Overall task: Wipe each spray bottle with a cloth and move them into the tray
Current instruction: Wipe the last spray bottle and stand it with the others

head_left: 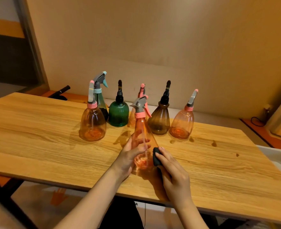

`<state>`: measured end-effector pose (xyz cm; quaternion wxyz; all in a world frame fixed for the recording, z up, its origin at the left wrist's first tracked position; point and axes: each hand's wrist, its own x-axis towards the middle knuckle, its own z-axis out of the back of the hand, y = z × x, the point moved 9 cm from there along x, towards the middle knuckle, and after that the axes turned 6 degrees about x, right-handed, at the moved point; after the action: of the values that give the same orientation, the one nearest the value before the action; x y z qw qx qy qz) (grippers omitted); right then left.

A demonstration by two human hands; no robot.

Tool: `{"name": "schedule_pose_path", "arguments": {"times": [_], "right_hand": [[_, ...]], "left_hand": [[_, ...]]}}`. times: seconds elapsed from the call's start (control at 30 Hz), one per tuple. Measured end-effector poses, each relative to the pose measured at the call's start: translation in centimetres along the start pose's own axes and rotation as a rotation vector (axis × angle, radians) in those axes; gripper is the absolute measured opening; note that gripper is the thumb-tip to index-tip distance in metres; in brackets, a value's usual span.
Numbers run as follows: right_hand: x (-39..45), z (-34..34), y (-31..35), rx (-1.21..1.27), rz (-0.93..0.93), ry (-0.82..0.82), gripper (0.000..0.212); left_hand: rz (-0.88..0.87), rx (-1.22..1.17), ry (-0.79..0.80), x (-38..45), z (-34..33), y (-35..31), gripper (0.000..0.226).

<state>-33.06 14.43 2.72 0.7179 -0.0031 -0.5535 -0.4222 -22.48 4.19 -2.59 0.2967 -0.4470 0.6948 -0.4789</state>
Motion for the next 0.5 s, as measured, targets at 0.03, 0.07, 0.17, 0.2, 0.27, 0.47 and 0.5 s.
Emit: {"name": "schedule_pose_path", "arguments": {"times": [0.03, 0.07, 0.17, 0.2, 0.27, 0.47, 0.5], "right_hand": [[0.0, 0.1, -0.2, 0.004, -0.015, -0.011, 0.038], [0.0, 0.3, -0.4, 0.008, -0.032, -0.023, 0.038], [0.3, 0.7, -0.8, 0.021, -0.067, -0.064, 0.038], [0.6, 0.8, -0.7, 0.023, -0.065, -0.075, 0.038], [1.6, 0.9, -0.4, 0.024, -0.049, -0.091, 0.038], [4.8, 1.1, 0.8, -0.062, 0.025, -0.053, 0.049], [4.9, 1.1, 0.7, -0.069, 0.030, -0.049, 0.051]], "left_hand": [[0.003, 0.038, 0.027, -0.1, -0.3, 0.1, 0.095], [0.006, 0.079, 0.050, -0.2, -0.6, 0.2, 0.088], [0.005, 0.153, 0.117, -0.3, -1.2, 0.5, 0.081], [0.002, 0.156, 0.131, -0.2, -1.2, 0.5, 0.080], [-0.003, 0.159, 0.164, -0.2, -1.5, 0.5, 0.077], [-0.004, 0.201, 0.250, -0.3, -2.3, 0.7, 0.074], [-0.005, 0.207, 0.254, -0.3, -2.3, 0.7, 0.074]]}}
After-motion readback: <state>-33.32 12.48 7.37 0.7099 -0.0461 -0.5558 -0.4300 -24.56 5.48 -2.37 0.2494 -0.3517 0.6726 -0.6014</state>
